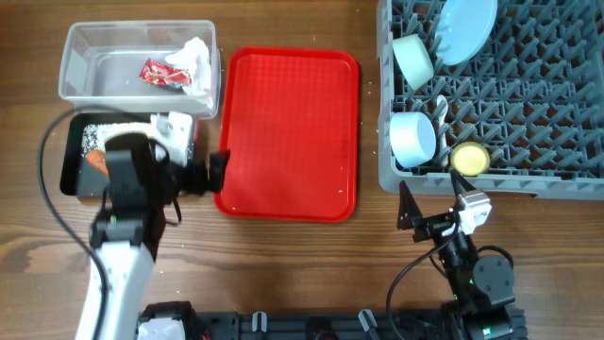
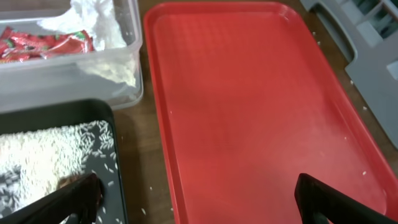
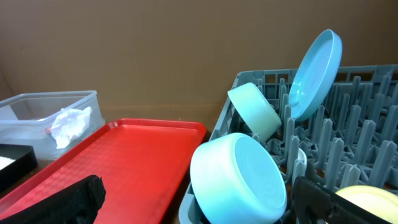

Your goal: Sort waste into correct bins and load items into the dishwasher rack

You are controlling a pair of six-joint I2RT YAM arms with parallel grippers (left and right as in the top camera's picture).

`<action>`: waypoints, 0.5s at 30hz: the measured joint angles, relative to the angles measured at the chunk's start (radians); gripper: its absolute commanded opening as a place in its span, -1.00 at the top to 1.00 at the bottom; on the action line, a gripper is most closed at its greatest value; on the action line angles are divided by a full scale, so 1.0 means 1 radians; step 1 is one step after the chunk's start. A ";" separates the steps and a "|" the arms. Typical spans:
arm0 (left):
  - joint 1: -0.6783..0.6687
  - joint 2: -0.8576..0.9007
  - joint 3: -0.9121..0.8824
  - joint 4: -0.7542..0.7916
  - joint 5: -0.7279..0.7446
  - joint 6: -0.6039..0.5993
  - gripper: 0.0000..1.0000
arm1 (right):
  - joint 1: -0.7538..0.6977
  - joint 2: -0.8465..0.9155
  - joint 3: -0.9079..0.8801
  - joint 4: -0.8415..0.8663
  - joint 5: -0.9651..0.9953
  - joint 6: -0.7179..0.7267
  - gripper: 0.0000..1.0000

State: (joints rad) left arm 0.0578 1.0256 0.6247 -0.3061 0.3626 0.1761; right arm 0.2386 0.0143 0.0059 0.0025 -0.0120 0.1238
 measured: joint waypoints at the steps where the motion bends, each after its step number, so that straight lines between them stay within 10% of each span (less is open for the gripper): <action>1: 0.000 -0.035 -0.029 0.004 0.001 -0.016 -1.00 | 0.000 0.000 0.000 0.000 0.000 0.000 -1.00; 15: -0.044 -0.717 -0.521 0.248 -0.202 -0.310 -1.00 | 0.000 -0.001 0.000 -0.002 -0.007 0.000 -0.99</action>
State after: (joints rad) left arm 0.0135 0.3084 0.1040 -0.0582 0.1608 -0.1337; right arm 0.2386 0.0135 0.0059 0.0006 -0.0189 0.1238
